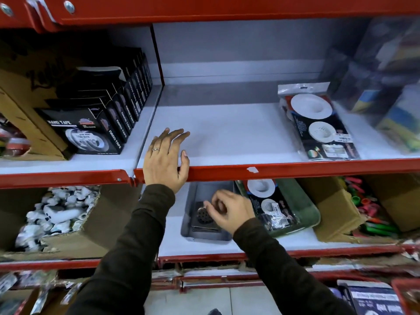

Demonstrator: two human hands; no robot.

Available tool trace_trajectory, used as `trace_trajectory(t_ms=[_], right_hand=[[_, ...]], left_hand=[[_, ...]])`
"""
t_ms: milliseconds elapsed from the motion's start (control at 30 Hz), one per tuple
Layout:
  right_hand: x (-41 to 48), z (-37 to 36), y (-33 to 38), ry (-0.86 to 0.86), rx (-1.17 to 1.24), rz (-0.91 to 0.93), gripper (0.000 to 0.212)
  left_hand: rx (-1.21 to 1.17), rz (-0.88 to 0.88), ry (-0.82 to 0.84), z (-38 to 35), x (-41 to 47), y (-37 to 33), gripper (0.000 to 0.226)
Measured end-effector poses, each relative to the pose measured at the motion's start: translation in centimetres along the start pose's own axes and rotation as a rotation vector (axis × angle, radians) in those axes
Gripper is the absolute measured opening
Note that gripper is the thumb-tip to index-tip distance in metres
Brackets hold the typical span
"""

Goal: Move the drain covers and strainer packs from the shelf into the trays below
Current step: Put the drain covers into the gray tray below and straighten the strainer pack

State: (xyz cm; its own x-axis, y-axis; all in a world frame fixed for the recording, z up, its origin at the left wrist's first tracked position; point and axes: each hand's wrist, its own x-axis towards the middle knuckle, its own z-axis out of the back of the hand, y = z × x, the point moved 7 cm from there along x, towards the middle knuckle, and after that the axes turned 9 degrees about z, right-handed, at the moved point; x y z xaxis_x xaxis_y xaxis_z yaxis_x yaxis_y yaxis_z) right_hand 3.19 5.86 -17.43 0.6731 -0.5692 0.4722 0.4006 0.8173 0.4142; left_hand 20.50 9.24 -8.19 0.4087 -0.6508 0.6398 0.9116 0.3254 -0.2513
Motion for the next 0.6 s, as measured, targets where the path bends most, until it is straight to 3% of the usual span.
trace_trajectory(t_ms=[133,233,333,400,500,567,600], right_hand=[[1.0,9.0,1.2,-0.306,0.065,0.116,0.029],[1.8,15.5,-0.8,-0.445,0.042,0.113,0.022],[2.3,20.7,-7.1,-0.478,-0.179,-0.105,0.022],[1.5,23.4,-13.4,-0.411,-0.321,-0.422,0.04],[-0.7,24.9,-20.6,-0.073,-0.371,-0.797,0.052],[-1.5,24.9,-22.5,0.119,-0.331,-0.842,0.049],[-1.5,24.9,-22.9,0.138,-0.29,-0.812,0.046]], left_hand=[[-0.063,0.076,0.047,-0.3,-0.6,-2.6,0.04],[-0.293,0.172,0.084,-1.0,-0.9,-7.7,0.038],[-0.485,0.208,0.156,-2.0,-0.4,-14.4,0.039],[-0.415,0.176,0.257,-3.2,0.1,-19.0,0.044],[-0.252,0.232,0.512,-6.2,0.5,-24.0,0.048],[-0.204,0.303,0.653,-8.1,0.2,-26.1,0.05],[-0.19,0.329,0.676,-8.5,0.2,-27.0,0.048]])
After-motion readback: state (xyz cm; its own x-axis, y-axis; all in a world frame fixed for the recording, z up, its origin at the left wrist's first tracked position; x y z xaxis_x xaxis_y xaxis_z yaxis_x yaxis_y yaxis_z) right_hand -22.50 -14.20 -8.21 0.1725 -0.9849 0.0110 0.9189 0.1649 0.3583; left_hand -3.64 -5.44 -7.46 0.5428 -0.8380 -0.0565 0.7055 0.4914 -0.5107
